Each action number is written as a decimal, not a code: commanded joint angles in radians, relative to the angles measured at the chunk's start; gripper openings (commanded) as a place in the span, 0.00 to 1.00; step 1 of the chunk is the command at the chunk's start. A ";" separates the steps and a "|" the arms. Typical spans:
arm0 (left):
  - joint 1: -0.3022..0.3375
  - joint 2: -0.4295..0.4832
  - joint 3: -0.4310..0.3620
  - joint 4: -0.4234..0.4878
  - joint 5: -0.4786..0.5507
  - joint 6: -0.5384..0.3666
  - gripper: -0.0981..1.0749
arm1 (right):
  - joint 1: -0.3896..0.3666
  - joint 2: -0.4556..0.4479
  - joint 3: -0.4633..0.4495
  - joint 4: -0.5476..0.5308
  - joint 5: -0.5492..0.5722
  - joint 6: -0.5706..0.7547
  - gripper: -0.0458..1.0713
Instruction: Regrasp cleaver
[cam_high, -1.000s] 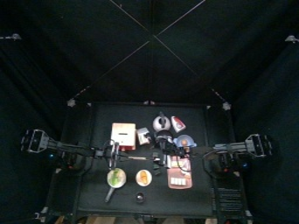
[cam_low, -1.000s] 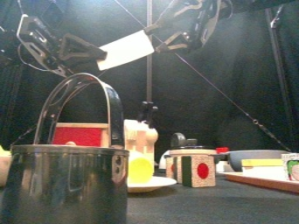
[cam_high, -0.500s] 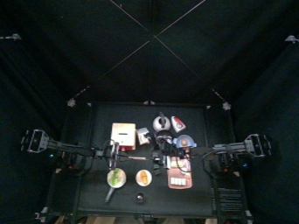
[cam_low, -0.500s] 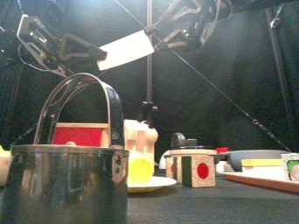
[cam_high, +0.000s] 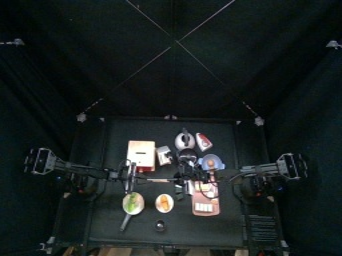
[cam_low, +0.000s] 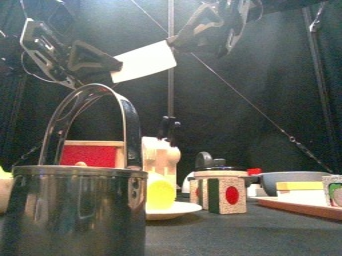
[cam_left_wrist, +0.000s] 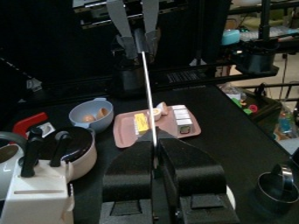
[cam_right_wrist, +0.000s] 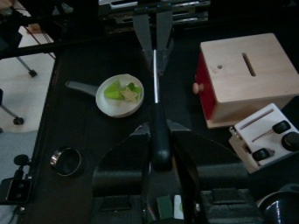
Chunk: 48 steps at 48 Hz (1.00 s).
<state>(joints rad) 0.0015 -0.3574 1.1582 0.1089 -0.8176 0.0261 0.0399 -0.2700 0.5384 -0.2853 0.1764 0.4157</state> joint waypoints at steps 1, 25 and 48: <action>0.000 0.000 -0.021 0.000 -0.005 0.000 0.42 | 0.000 -0.009 -0.014 0.006 0.003 0.002 0.46; -0.110 0.032 -0.035 -0.204 -0.005 -0.037 0.42 | 0.015 0.064 0.040 0.067 -0.034 -0.002 0.33; -0.176 0.183 -0.087 -0.285 -0.005 -0.009 0.42 | 0.063 0.100 0.064 0.064 -0.035 0.002 0.33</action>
<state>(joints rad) -0.1733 -0.1779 1.1229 -0.1749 -0.8130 0.0199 0.1012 -0.1611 0.6167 -0.2209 0.1657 0.4172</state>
